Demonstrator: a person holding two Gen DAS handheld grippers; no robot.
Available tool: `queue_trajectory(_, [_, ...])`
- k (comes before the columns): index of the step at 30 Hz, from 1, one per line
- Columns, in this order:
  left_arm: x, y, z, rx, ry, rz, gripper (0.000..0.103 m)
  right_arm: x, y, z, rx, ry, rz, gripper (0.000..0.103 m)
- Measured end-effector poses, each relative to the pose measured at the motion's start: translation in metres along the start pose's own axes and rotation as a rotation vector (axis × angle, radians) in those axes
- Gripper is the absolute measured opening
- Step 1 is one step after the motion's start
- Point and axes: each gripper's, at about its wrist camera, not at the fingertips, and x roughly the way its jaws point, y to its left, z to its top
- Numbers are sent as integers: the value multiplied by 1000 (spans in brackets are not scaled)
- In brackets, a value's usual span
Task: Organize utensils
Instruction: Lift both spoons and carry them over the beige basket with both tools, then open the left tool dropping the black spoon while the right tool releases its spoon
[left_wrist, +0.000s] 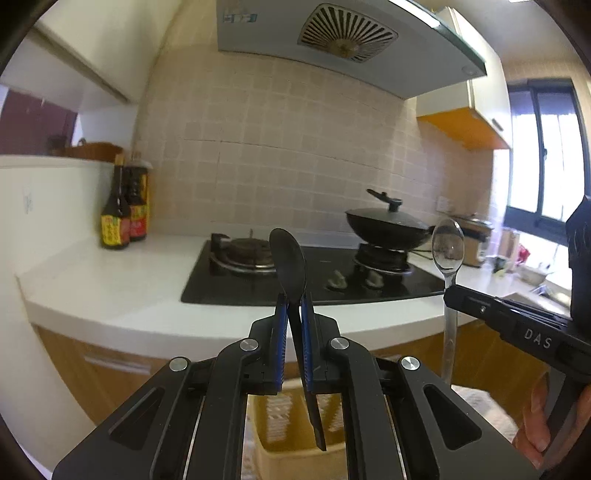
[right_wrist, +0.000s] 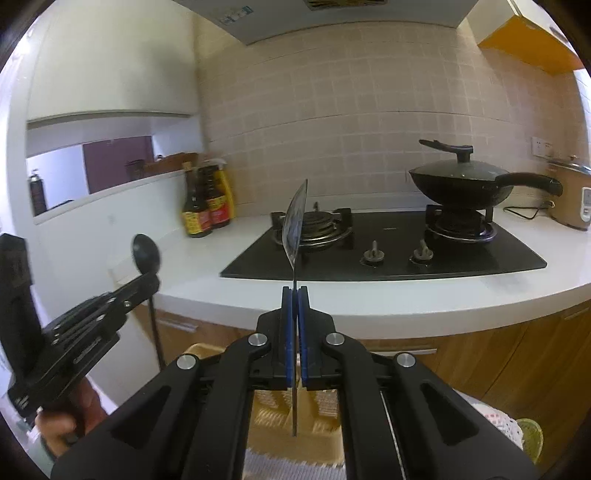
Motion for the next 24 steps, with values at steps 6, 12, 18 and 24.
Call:
queue_trajectory(6, [23, 0, -15, 37, -11, 70, 5, 35, -10, -14, 5, 8, -36, 2])
queue_trajectory(12, [34, 3, -31, 52, -19, 112, 6, 51, -12, -30, -31, 24, -56, 2])
queue_trajectory(18, [34, 8, -41, 42, -10, 98, 8, 45, -14, -43, -28, 28, -37, 2])
queue_trajectory(24, [23, 11, -47, 34, 7, 62, 31, 30, -15, -53, 0, 60, -22, 17])
